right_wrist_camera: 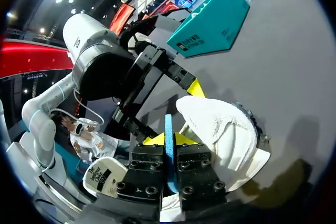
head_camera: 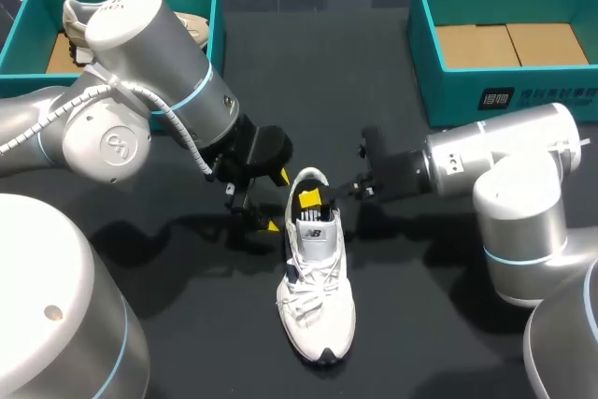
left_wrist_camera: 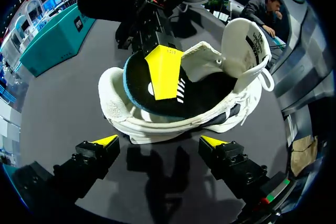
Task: Take the shoe out of the shoebox, open the shoe tongue, remove and reinsert the insole, then place the shoe into the shoebox
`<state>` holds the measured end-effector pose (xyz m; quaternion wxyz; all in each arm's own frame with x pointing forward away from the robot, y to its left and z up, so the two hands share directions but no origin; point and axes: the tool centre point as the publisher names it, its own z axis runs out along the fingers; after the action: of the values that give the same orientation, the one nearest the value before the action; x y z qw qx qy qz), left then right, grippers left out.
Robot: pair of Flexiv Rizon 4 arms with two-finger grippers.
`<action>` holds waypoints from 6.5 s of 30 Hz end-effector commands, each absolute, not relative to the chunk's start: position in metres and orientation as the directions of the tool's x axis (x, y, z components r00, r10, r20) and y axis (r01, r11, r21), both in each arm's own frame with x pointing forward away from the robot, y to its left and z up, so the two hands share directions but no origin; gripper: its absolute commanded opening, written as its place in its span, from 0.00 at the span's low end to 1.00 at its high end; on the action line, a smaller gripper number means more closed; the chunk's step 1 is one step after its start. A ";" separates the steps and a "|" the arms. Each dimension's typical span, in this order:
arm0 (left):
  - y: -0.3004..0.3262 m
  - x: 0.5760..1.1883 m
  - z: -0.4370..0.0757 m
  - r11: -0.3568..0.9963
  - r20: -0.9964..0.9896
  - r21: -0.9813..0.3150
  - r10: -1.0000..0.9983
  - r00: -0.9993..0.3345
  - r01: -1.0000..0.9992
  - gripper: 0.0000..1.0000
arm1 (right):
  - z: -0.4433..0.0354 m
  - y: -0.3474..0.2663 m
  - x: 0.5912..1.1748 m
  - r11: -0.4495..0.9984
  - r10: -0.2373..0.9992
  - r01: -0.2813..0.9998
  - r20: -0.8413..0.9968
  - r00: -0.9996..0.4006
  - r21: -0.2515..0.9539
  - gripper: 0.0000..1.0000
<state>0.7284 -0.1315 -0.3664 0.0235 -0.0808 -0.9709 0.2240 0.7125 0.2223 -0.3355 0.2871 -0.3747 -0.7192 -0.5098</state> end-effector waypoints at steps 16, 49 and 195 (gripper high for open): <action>-0.132 0.729 -0.368 0.886 0.009 -0.439 0.169 -0.986 0.148 1.00 | -0.334 0.228 0.691 0.200 0.311 0.847 0.788 -0.532 0.493 0.48; -0.132 0.729 -0.368 0.886 0.009 -0.439 0.169 -0.986 0.148 1.00 | -0.346 0.222 0.698 0.245 0.363 0.873 0.795 -0.486 0.422 0.00; 0.096 0.900 -0.248 0.677 -0.033 -0.248 0.710 -0.704 0.694 1.00 | -0.319 0.205 0.675 -0.079 0.963 0.986 -0.243 0.114 0.149 0.00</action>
<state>0.8993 0.0957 -0.2480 0.0323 -0.3827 -0.9151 0.1227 0.6876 0.1943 -0.3152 -0.1000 -0.7044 -0.7005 0.0560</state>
